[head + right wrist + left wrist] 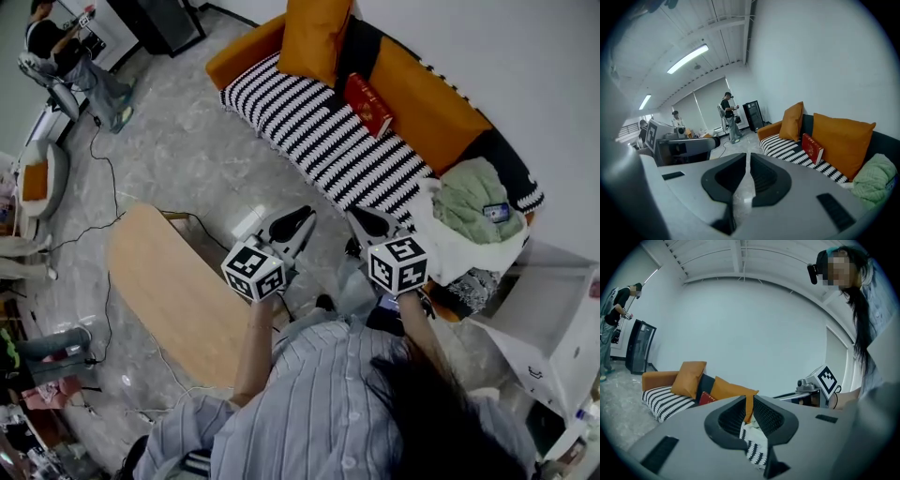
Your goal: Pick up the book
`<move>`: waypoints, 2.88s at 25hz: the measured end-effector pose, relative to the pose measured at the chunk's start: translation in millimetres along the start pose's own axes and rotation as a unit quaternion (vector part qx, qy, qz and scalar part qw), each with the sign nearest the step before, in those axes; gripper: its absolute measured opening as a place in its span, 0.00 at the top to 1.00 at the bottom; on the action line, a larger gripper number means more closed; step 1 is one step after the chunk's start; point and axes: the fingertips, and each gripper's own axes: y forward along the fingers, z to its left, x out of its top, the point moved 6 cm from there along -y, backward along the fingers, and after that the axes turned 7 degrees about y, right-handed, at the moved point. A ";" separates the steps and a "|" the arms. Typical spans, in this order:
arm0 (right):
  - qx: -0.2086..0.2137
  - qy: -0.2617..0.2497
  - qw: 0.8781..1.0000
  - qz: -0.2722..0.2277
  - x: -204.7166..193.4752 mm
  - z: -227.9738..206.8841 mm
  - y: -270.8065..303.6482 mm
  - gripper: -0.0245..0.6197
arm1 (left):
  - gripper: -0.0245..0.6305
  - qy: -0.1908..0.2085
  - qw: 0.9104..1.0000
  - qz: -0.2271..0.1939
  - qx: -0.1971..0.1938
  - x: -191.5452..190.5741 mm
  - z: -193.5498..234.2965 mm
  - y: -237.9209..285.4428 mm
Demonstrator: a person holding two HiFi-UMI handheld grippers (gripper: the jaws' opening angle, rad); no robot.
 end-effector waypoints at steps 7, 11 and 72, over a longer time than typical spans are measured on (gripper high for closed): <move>0.026 -0.003 1.000 0.002 57.6 -62.2 30.6 0.90 | 0.90 0.001 1.000 0.008 -0.001 25.5 27.5 80.9; 0.047 -0.007 0.999 0.008 76.3 -83.9 46.7 0.90 | 0.90 0.001 1.000 0.020 0.002 32.1 38.3 114.1; -0.115 0.139 0.983 -0.015 188.5 -287.6 206.7 0.90 | 0.79 0.050 0.970 0.170 -0.166 64.2 257.1 373.1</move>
